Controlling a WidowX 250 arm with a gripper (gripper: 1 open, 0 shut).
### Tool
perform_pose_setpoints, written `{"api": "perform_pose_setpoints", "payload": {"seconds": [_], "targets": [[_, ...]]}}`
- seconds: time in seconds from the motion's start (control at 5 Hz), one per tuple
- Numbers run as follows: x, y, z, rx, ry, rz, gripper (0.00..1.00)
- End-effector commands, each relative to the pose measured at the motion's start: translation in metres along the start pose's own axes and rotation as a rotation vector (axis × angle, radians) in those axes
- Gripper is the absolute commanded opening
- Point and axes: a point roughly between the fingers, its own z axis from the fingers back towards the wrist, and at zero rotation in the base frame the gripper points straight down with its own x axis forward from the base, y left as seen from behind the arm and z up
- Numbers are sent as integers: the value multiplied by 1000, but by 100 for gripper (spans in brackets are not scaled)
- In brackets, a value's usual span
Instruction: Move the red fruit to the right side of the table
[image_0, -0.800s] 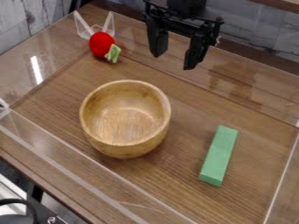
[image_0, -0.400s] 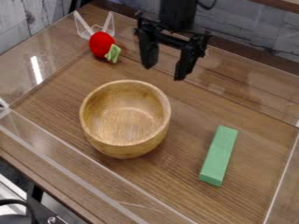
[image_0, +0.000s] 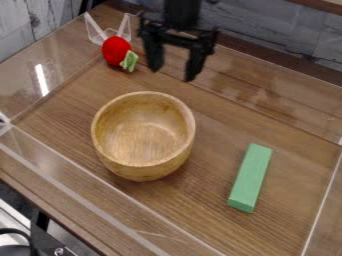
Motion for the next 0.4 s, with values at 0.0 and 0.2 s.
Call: {"api": "perform_pose_setpoints", "payload": {"seconds": [0.0,0.2], "targets": [[10,33,-1,-10,-71,43,100],[20,70,-15,-28,-102,91,100]]}}
